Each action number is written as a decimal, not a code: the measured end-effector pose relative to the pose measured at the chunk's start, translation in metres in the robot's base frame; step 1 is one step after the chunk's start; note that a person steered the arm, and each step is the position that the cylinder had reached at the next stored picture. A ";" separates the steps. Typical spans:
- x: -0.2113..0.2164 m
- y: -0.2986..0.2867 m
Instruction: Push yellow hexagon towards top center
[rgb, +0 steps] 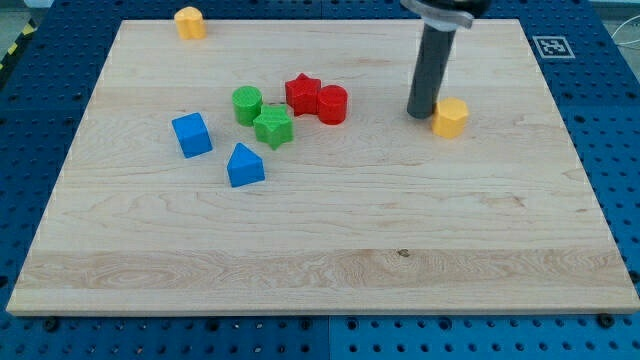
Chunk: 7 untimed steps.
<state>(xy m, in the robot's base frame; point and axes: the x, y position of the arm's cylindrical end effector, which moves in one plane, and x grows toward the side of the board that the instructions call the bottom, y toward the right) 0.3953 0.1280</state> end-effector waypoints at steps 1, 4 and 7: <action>0.043 0.025; 0.074 0.102; 0.012 -0.001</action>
<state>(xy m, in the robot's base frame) 0.4072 0.1273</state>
